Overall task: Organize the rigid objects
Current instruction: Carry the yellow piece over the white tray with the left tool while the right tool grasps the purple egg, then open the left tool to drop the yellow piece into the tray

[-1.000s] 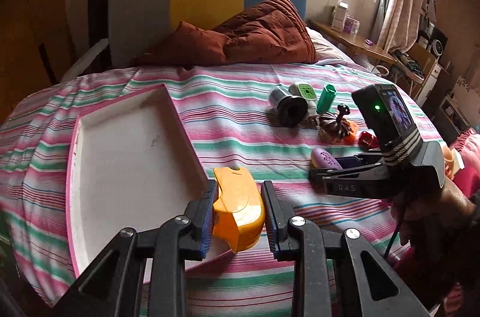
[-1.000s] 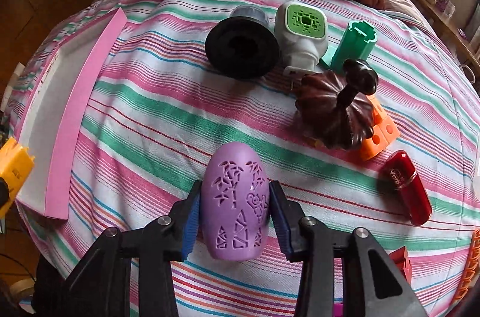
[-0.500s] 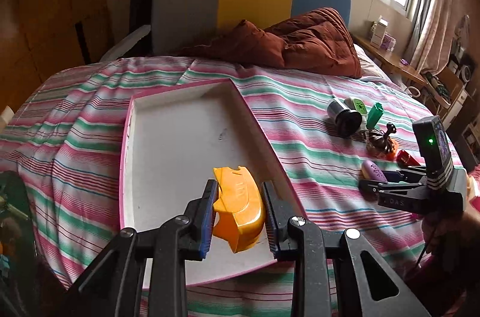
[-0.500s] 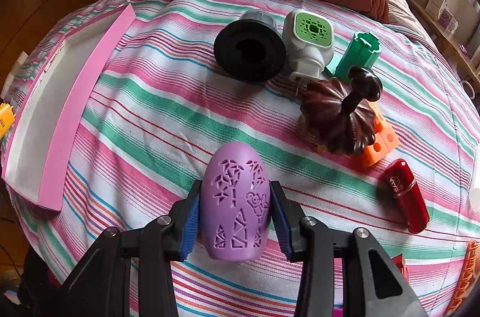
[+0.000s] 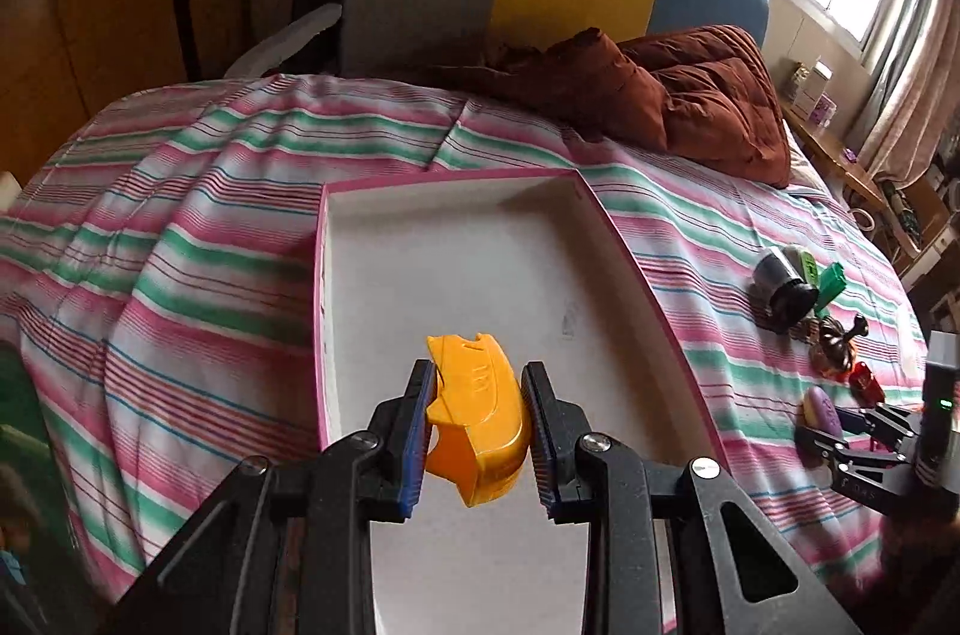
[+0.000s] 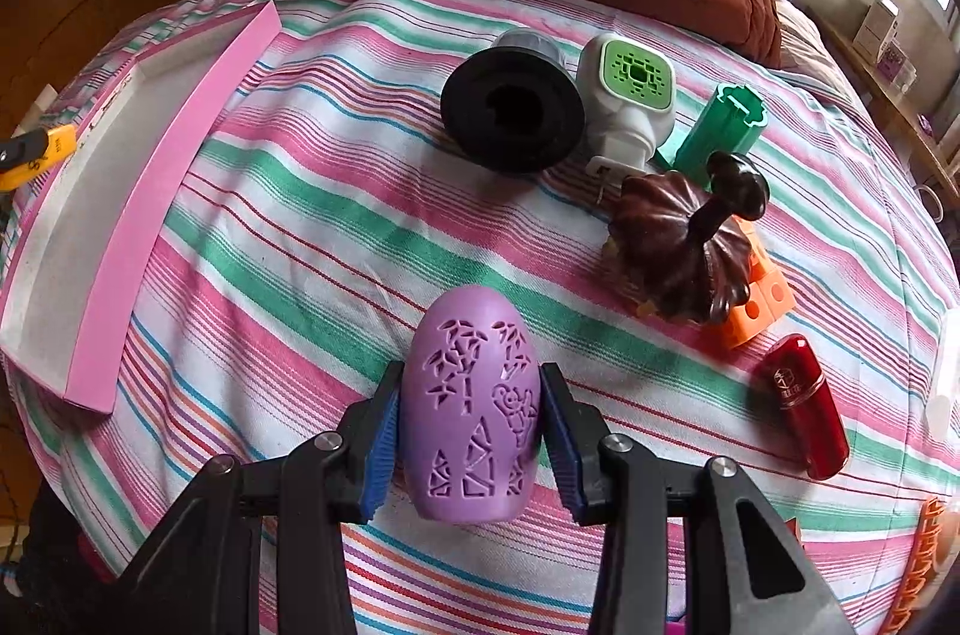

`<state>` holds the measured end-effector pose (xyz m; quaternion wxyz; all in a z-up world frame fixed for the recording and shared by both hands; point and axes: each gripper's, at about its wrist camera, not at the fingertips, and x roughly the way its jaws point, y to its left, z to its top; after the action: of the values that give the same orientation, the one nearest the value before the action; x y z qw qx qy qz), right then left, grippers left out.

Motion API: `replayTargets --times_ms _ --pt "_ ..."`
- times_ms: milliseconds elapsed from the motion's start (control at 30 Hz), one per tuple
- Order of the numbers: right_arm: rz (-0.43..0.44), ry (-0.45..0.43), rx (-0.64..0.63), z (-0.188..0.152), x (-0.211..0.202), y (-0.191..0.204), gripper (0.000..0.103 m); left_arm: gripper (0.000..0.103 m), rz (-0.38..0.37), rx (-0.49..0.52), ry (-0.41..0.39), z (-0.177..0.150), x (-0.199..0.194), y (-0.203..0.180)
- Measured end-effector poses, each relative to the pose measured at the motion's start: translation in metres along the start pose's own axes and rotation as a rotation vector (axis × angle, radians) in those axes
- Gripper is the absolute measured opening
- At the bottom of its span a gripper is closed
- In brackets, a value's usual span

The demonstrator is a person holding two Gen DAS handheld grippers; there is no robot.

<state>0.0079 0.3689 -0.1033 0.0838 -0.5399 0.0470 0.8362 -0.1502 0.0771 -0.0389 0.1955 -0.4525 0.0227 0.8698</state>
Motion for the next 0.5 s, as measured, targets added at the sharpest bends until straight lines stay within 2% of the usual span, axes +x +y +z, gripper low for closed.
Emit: replayTargets --times_ms 100,233,433,500 --pt "-0.005 -0.002 -0.008 0.003 0.001 0.002 0.043 0.029 0.003 -0.024 -0.005 0.013 0.014 0.009" --pt "-0.010 -0.003 -0.018 0.004 0.001 0.003 0.043 0.029 0.022 -0.055 0.037 0.026 0.042 0.019" --pt "-0.016 -0.005 -0.029 0.004 0.002 0.005 0.043 0.029 0.158 0.037 0.002 0.035 0.063 0.016" --pt "-0.017 -0.006 -0.032 0.005 0.003 0.005 0.043 0.030 0.155 0.039 0.008 0.041 0.070 0.019"
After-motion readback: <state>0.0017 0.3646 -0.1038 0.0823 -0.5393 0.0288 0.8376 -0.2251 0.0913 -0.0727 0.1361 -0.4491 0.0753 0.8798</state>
